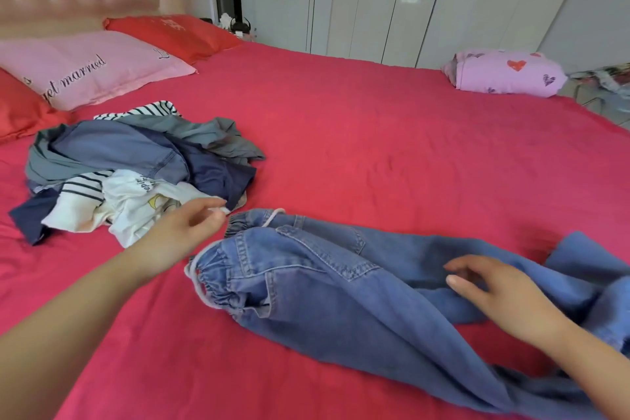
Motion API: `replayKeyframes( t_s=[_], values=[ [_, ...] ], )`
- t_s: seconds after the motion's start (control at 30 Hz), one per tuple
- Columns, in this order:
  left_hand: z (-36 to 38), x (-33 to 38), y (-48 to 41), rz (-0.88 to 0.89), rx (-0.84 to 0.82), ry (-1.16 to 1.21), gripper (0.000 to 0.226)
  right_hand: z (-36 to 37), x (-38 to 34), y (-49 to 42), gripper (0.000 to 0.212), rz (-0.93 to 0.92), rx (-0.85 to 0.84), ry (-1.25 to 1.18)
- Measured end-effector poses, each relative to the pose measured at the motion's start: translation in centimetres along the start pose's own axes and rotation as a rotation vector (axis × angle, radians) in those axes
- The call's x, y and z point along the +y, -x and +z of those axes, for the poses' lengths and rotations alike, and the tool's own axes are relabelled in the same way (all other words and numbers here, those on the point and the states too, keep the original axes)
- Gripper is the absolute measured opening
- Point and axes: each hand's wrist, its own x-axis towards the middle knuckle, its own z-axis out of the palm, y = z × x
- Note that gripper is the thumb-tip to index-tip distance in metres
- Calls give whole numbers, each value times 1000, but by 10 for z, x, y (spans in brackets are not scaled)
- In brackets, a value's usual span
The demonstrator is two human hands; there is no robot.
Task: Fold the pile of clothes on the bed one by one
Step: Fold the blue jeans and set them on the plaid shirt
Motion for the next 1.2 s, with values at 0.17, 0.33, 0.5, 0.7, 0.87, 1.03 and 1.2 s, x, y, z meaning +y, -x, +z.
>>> replayKeyframes(
  t_s=[0.17, 0.33, 0.5, 0.7, 0.87, 1.03, 1.2],
  values=[
    [2, -13, 36, -62, -256, 25, 100, -3, -9, 52, 94, 88, -181, -38],
    [6, -14, 46, -39, -53, 41, 58, 14, -4, 94, 61, -9, -104, 274],
    [-19, 0, 48, 2, 41, 255, 44, -35, 13, 102, 24, 104, 30, 106],
    [-22, 15, 18, 24, 167, 121, 34, -94, 11, 50, 19, 78, 59, 125],
    [17, 9, -20, -116, 297, -164, 30, -67, 9, -26, 18, 233, -4, 518],
    [53, -11, -32, -308, 307, -366, 46, 14, 7, -57, 39, 195, 99, 613],
    [95, 13, -19, 359, 396, -712, 51, 66, 12, -57, 32, 27, 110, 579]
  ],
)
